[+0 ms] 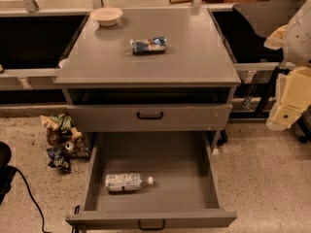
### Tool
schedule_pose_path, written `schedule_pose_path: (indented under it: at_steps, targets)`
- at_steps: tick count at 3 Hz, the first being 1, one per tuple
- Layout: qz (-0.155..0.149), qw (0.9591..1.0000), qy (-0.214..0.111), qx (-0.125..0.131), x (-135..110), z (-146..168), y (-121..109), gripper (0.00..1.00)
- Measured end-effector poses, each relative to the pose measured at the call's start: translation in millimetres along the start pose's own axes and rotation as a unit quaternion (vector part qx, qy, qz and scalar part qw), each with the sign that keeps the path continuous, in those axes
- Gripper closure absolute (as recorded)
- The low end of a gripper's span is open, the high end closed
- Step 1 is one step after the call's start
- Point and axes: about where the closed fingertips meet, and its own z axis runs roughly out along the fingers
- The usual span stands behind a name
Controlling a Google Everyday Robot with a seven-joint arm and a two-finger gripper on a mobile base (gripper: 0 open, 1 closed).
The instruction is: Pick blue plastic bottle from middle drawer and place on counter
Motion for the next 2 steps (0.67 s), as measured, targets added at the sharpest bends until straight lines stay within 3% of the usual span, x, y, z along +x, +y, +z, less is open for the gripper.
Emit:
schedule_pose_path:
  at_steps: [1,2]
  targets:
    - [-0.004,1.0,-0.006,0.002,-2.5,3.0,-0.4,0.0]
    - [-0.017,0.9994,-0.031,-0.006,-13.2,32.0,1.4,0.0]
